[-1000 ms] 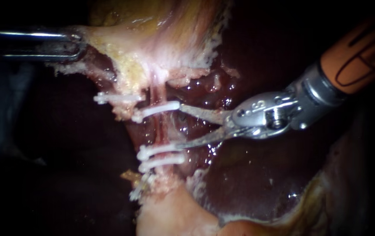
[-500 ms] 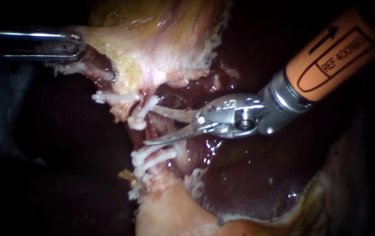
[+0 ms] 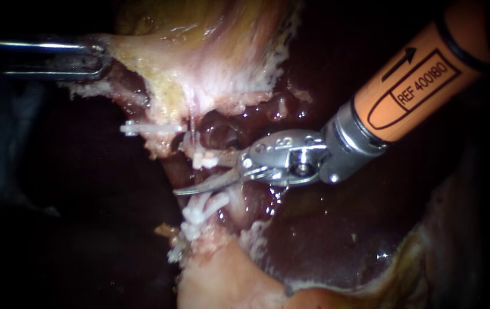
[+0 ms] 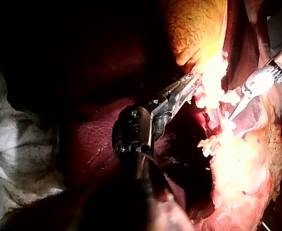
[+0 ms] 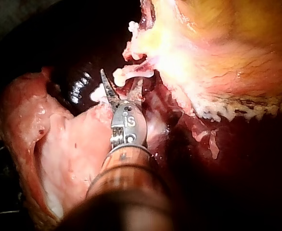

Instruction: Go to the cutting position right tube

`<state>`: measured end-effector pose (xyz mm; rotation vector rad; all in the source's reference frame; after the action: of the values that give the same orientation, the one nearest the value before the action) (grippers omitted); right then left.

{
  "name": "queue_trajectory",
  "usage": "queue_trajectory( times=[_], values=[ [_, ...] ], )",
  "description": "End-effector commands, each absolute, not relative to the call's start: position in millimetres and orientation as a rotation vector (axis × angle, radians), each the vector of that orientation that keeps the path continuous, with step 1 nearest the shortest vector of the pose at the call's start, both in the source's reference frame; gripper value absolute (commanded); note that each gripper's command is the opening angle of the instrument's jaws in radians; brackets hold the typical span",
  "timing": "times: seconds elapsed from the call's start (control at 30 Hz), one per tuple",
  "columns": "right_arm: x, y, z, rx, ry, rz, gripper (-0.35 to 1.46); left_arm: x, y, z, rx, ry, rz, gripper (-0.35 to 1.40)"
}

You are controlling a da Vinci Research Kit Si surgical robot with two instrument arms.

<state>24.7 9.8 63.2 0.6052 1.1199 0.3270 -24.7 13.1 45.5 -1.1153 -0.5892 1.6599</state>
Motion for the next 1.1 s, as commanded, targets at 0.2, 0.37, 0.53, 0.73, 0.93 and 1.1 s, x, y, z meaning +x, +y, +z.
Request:
queue_trajectory(
  times=[0.2, 0.37, 0.53, 0.73, 0.93, 1.1],
  values=[
    [24.5, 9.9, 63.2, 0.609, 1.119, 0.331, 1.41, -24.6, 13.1, 45.5, -1.115, -0.590, 1.660, -0.35],
    [24.5, 9.8, 63.5, 0.634, 1.122, 0.329, 1.41, -24.5, 13.2, 45.7, -1.115, -0.590, 1.660, -0.35],
    [24.9, 9.1, 64.0, 0.687, 1.125, 0.310, 1.38, -24.4, 13.3, 45.8, -1.116, -0.590, 1.660, -0.35],
    [25.9, 8.4, 64.6, 0.728, 1.132, 0.278, 1.36, -24.4, 13.4, 45.9, -1.116, -0.590, 1.661, -0.35],
    [27.2, 8.5, 64.8, 0.741, 1.153, 0.283, 1.35, -24.4, 13.4, 46.0, -1.116, -0.590, 1.660, -0.35],
    [28.5, 8.7, 65.0, 0.755, 1.171, 0.278, 1.33, -24.4, 13.5, 46.1, -1.116, -0.590, 1.660, -0.35]
  ],
)
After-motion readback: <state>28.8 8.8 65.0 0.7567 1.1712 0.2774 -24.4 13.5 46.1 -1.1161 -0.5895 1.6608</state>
